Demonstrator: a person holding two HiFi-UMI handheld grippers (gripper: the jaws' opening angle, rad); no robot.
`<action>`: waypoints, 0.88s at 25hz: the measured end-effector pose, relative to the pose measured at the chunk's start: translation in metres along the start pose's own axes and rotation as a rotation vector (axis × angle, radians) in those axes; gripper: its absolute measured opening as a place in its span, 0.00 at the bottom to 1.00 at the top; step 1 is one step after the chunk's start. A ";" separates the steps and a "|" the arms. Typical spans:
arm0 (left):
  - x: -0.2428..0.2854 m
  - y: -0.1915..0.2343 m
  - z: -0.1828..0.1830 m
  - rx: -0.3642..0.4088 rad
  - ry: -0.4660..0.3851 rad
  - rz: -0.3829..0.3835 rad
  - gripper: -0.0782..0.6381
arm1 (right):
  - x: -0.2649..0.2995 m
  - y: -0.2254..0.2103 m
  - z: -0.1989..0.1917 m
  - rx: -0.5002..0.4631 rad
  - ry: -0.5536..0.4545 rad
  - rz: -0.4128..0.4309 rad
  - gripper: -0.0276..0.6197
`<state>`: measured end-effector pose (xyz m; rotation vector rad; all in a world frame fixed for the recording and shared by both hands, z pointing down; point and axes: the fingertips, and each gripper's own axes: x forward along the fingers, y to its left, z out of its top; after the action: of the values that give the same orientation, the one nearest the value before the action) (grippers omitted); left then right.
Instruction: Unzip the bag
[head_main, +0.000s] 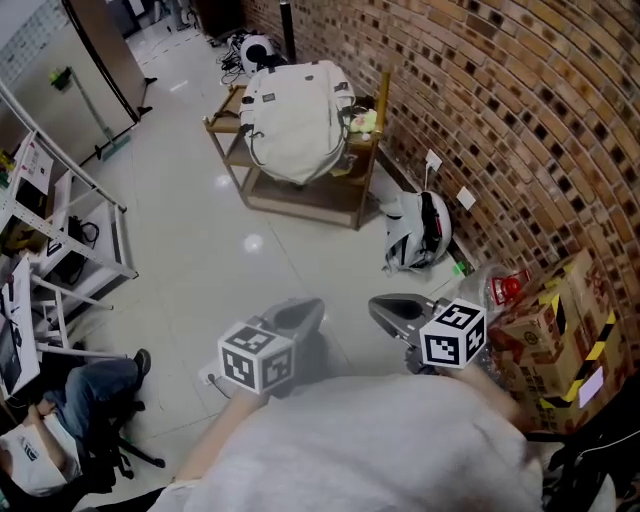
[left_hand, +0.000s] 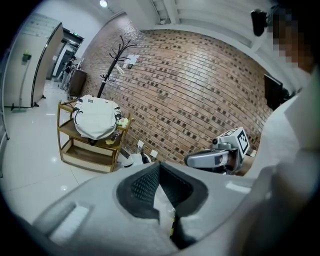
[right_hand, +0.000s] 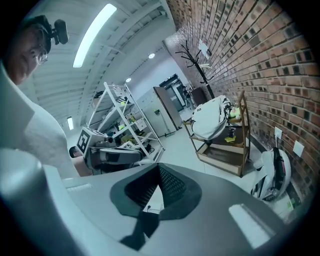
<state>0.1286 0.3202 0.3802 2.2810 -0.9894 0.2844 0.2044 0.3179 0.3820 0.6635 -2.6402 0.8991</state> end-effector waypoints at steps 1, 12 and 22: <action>0.003 0.014 0.006 -0.008 -0.005 0.002 0.11 | 0.010 -0.006 0.007 -0.003 0.006 -0.003 0.05; 0.041 0.202 0.124 -0.051 0.002 -0.017 0.11 | 0.164 -0.087 0.125 0.041 0.043 -0.053 0.05; 0.065 0.343 0.230 -0.010 0.020 -0.003 0.11 | 0.271 -0.146 0.229 0.031 0.007 -0.105 0.05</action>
<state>-0.0830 -0.0397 0.3874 2.2662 -0.9748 0.2999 0.0206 -0.0191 0.3852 0.7978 -2.5635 0.9123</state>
